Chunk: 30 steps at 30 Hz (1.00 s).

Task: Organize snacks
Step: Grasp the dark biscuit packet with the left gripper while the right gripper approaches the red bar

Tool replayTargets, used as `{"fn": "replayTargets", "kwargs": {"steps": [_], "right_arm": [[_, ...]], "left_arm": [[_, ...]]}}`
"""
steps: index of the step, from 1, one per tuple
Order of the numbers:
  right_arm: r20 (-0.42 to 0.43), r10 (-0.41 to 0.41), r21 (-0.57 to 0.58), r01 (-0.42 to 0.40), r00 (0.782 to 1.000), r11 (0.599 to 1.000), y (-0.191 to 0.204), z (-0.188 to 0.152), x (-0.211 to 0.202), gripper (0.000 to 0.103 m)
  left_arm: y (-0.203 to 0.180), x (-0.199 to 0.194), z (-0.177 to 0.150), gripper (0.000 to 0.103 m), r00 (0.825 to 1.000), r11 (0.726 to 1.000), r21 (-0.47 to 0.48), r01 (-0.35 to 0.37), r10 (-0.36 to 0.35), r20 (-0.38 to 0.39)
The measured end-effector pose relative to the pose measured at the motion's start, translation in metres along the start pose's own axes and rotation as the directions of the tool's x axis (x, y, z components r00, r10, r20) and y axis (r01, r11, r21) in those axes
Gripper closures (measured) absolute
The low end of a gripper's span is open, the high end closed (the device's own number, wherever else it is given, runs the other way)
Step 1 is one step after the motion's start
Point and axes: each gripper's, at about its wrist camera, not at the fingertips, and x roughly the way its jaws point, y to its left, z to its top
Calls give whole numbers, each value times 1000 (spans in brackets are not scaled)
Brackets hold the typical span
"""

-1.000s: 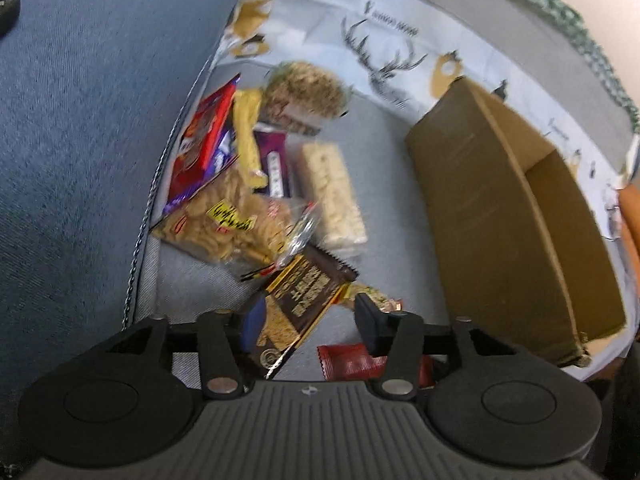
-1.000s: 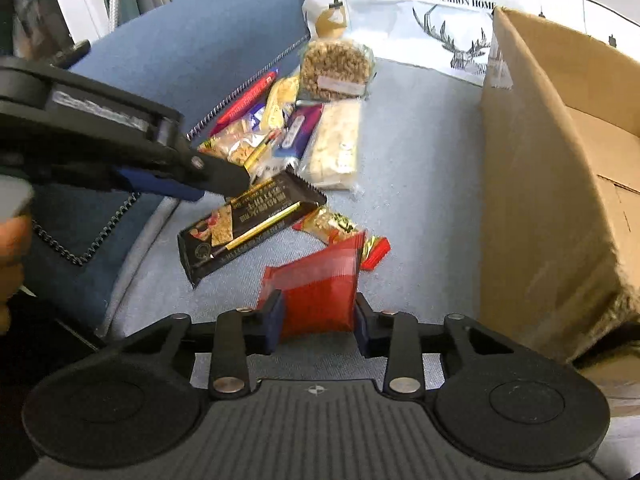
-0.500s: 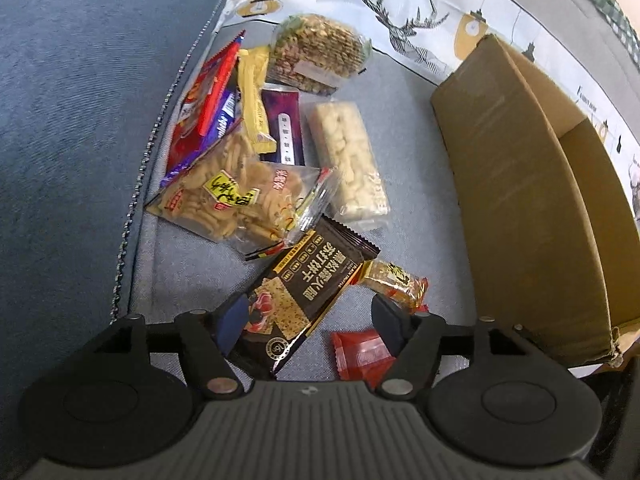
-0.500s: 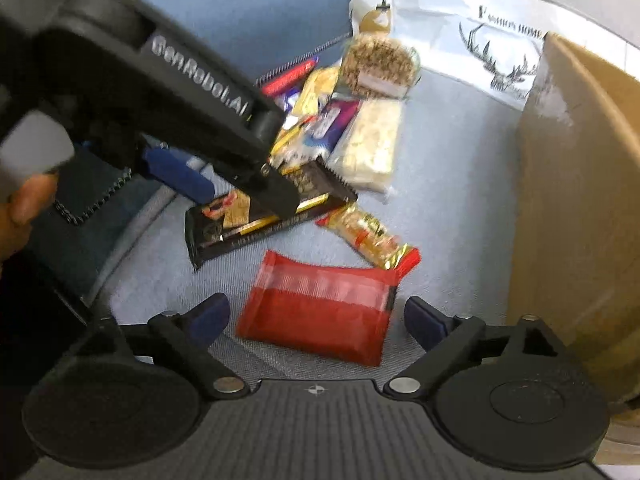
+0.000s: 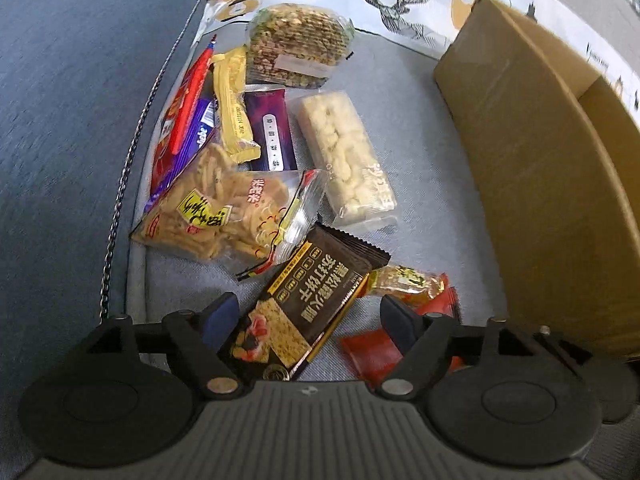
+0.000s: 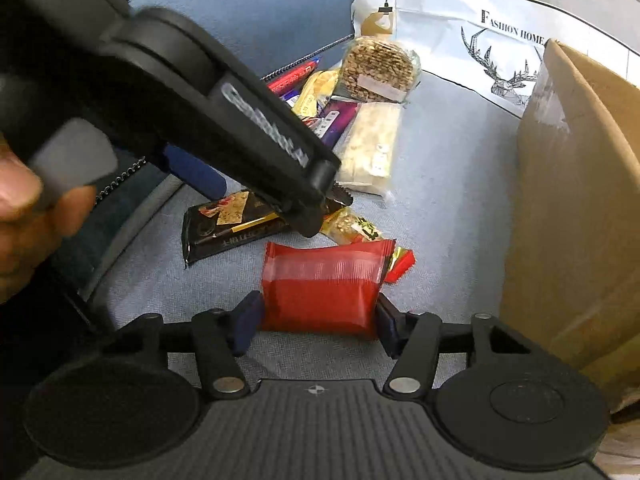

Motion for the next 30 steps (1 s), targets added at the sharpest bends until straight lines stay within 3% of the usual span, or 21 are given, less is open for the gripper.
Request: {"fn": "replayTargets", "kwargs": {"steps": [1,3,5,7,9,10,12,15,20,25,30], "right_arm": [[6,-3,-2,3,1000,1000,0,0,-2,60],[27,-4,4,3,1000,1000,-2,4,-9,70],[32,7,12,-7,999,1000,-4,5,-14,71],[18,11,16,-11,1000,1000,-7,2,-14,70],[11,17,40,-18,1000,999,-10,0,-14,63],[9,18,49,-19,1000,999,-10,0,-14,61],[9,17,55,-17,1000,998,-10,-2,-14,40],[5,22,50,-22,1000,999,-8,-4,-12,26],[-2,24,37,-24,1000,999,-4,-5,-6,13],[12,11,38,-12,1000,999,-4,1,5,6],[3,-15,23,15,1000,1000,-1,4,17,3]], "left_arm": [[-2,3,0,21,1000,1000,12,-11,11,-4],[-4,6,1,21,1000,999,28,-29,29,-7],[-6,9,0,22,999,998,42,-36,37,-14],[-7,10,-1,30,999,998,47,-40,41,-15],[-5,9,-2,50,999,998,39,-47,47,-14],[-3,8,-2,53,999,999,35,-40,40,-9],[-1,3,-4,58,1000,999,28,-17,18,-5],[3,-5,-7,59,1000,1000,10,8,-8,-1],[11,-17,-13,59,998,998,-28,52,-53,-35],[13,-13,-16,59,996,999,-46,15,-19,-90],[0,-4,-12,56,992,999,15,-36,38,-117]]}}
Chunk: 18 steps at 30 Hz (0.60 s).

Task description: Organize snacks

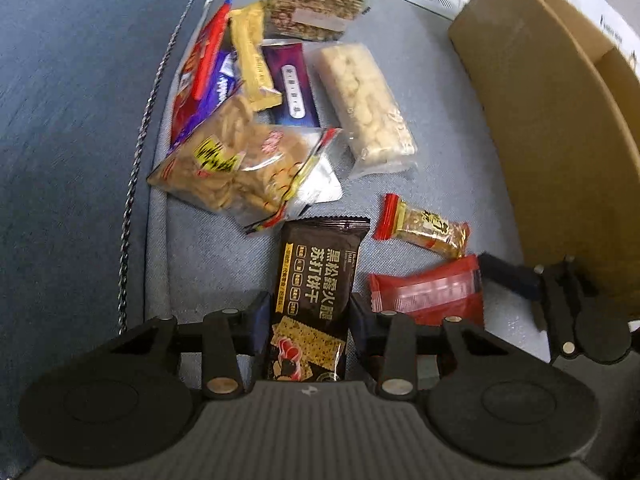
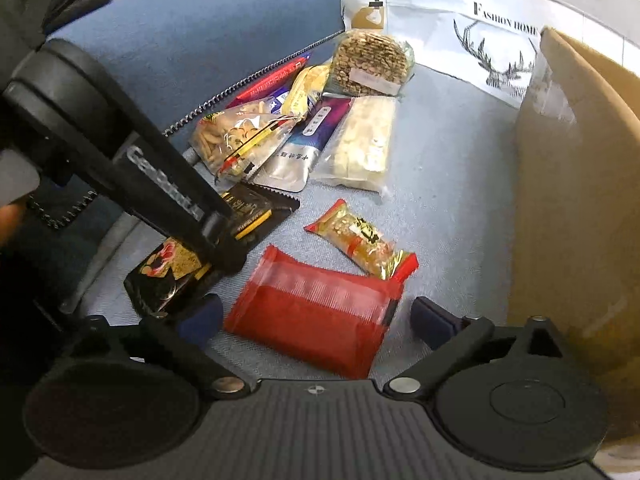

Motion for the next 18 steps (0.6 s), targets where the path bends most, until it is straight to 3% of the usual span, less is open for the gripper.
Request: {"fn": "replayTargets", "kwargs": {"steps": [3,5,7,8,9,11,18], "right_arm": [[3,-11,-22,11,1000,1000,3,1,4,4],[12,-16,-30,16,1000,999,3,0,2,13],[23,-14,-43,15,1000,999,4,0,-2,31],[31,-8,-51,10,999,999,5,0,-4,46],[37,-2,-59,4,999,998,5,0,-6,74],[43,-8,-76,11,999,997,6,1,-8,93],[43,-12,-41,14,999,999,-1,-2,-15,95]], "left_arm": [[-10,3,0,51,1000,998,51,-31,31,4],[-13,5,0,51,999,997,70,-45,45,10],[-12,5,0,52,999,997,65,-49,48,16],[-12,4,0,56,999,997,61,-48,46,21],[-12,3,-2,60,999,997,57,-45,43,26],[-11,2,-3,60,999,998,52,-40,38,32],[1,-11,-9,60,997,1000,-3,31,-30,73]]}}
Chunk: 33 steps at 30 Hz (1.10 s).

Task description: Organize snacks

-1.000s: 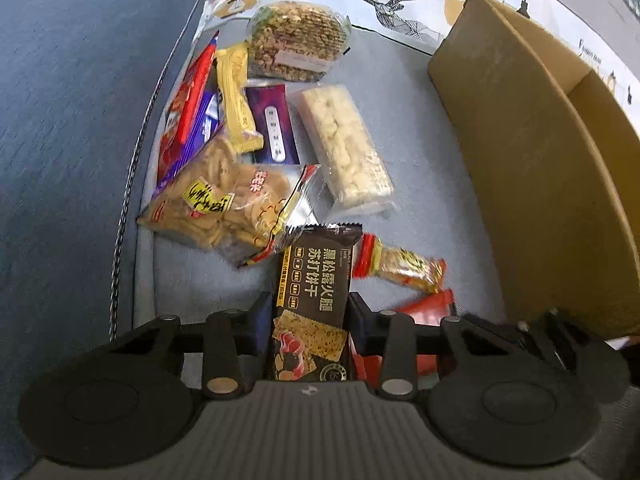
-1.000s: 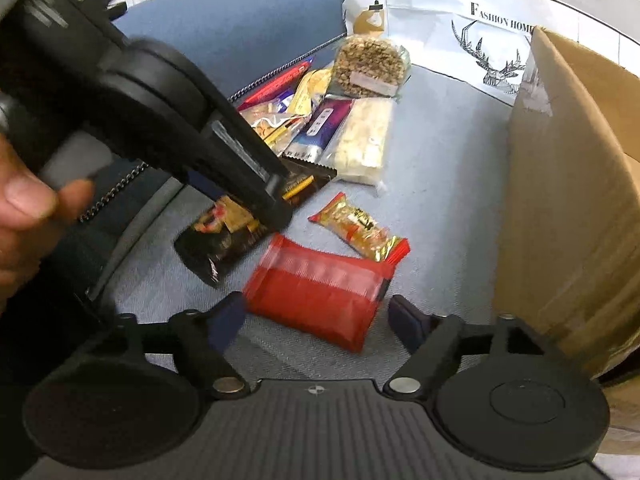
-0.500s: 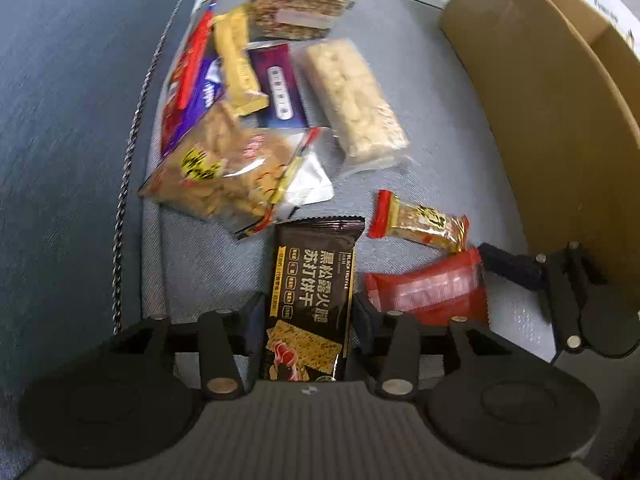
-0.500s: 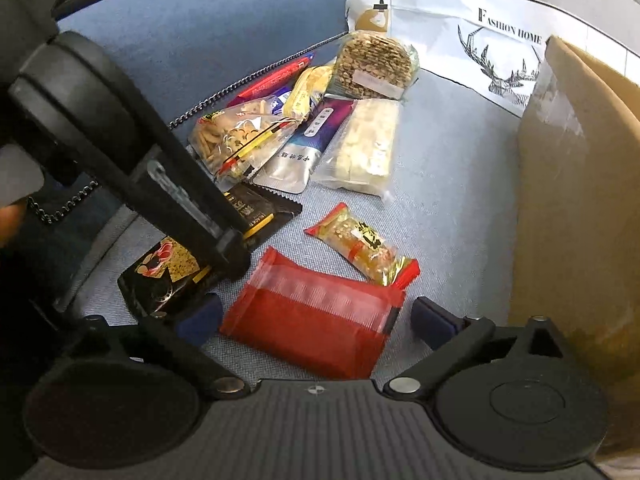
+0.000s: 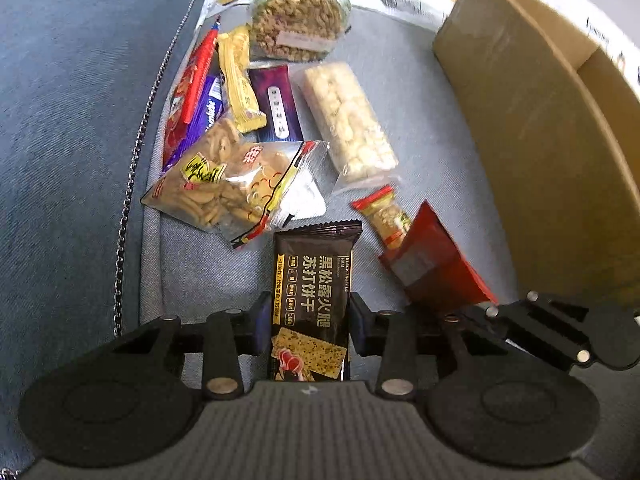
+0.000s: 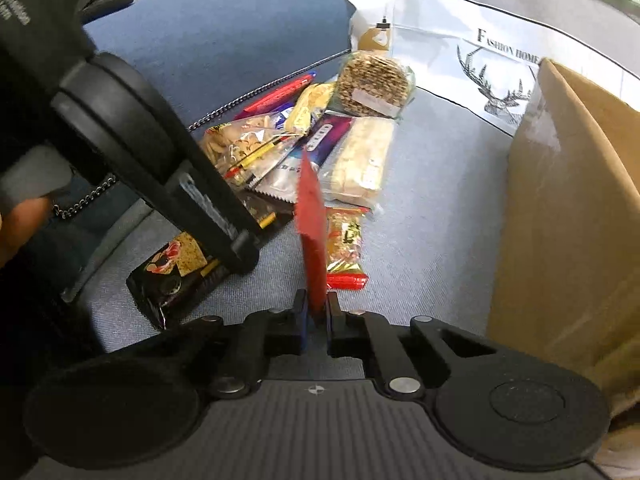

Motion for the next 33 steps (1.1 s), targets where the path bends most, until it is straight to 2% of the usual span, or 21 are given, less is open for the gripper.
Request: {"fn": "replayTargets", "kwargs": {"steps": [4,9,12,15,16,18,20,29,31,33], "right_arm": [[38,16,26,-17,999,1000,-3,1,-7,97],[84,15,15,-16,996,1000,-1,3,-16,98],[69,14,8,-15,998,1000,-1,4,-15,98],[8,43,12,-43,999,999,0,2,-10,96],[1,41,11,-41,999,999,2,0,-9,94],[17,22,-18,-22,1000,1000,6,0,-10,68],[43,0,-37,2,999,999,10,1,-10,56],[64,-60,77,55,996,996,-6,9,-4,38],[97,-78,70,71,992,995,-5,11,-8,37],[127,-103,40,99,986,994,-1,12,-11,32]], "left_arm": [[5,-7,-4,60,999,999,-30,28,-27,27],[2,-11,-7,60,999,1000,-22,19,-18,43],[2,-7,-7,60,999,1000,-22,17,-16,43],[3,-4,-5,60,999,999,-27,21,-20,37],[3,-4,-4,60,999,999,-29,22,-21,34],[4,-2,-3,60,999,999,-30,22,-21,32],[3,-1,-2,60,999,999,-30,22,-21,30],[4,1,0,60,999,999,-53,2,1,53],[6,-1,1,60,998,997,-72,-8,13,68],[7,0,2,60,997,997,-83,-9,15,70]]}}
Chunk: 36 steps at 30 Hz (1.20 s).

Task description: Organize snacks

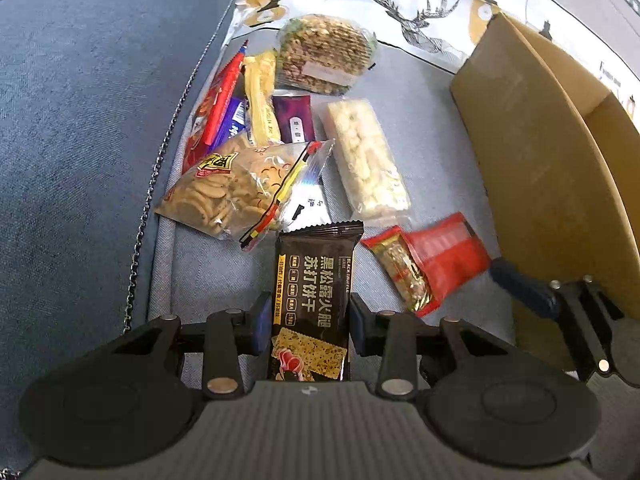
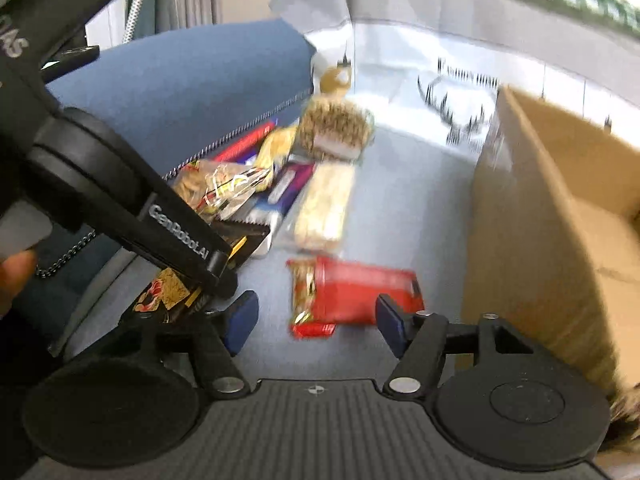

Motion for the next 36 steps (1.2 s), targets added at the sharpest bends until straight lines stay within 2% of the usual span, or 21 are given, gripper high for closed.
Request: {"fn": "replayTargets", "kwargs": {"steps": [4,7,11,12,13,15,16,18,20,22,27,29,31,33,36], "right_arm": [[36,-83,-99,86,996,991,6,0,4,32],[33,-120,-152,123,992,981,7,0,15,31],[-59,-79,-141,70,995,988,3,0,37,32],[-57,-62,-113,55,996,992,0,0,39,33],[-62,-43,-94,37,997,995,-3,2,40,37],[-52,-3,-91,-2,999,996,-4,3,40,57],[-47,14,-102,-19,999,995,-1,3,39,63],[-30,64,-123,-67,998,990,3,3,35,86],[-14,92,-118,-93,996,989,4,3,31,91],[8,100,-107,-98,995,989,4,4,27,103],[76,114,-62,-110,991,992,-3,8,7,103],[73,138,-50,-135,988,990,-4,9,-1,103],[37,171,-43,-169,985,985,-4,7,-2,103],[41,111,-97,-107,993,990,2,1,-2,103],[70,138,-58,-134,988,989,1,3,-10,103]], "left_arm": [[1,1,2,60,1000,1000,-9,3,-3,2],[1,1,2,60,1000,1000,-11,4,-4,0],[1,2,2,60,1000,1000,-9,4,-4,-5],[1,2,2,60,1000,1000,-9,4,-4,-4],[1,2,2,60,1000,1000,-9,4,-4,-4],[1,2,2,60,1000,1000,-9,2,-2,-2],[1,2,2,60,1000,1000,-10,2,-2,-1],[1,1,2,60,1000,1000,-12,1,-1,4],[1,0,1,60,1000,1000,-14,-1,1,9],[1,-1,0,60,1000,1000,-15,-1,1,15],[4,-5,-1,60,1000,1000,-26,12,-11,24],[5,-7,-2,60,1000,999,-33,15,-14,27],[6,-9,-3,60,999,999,-38,17,-16,30],[6,-11,-4,60,999,999,-41,20,-18,36],[7,-11,-4,60,999,999,-48,25,-23,44]]}}
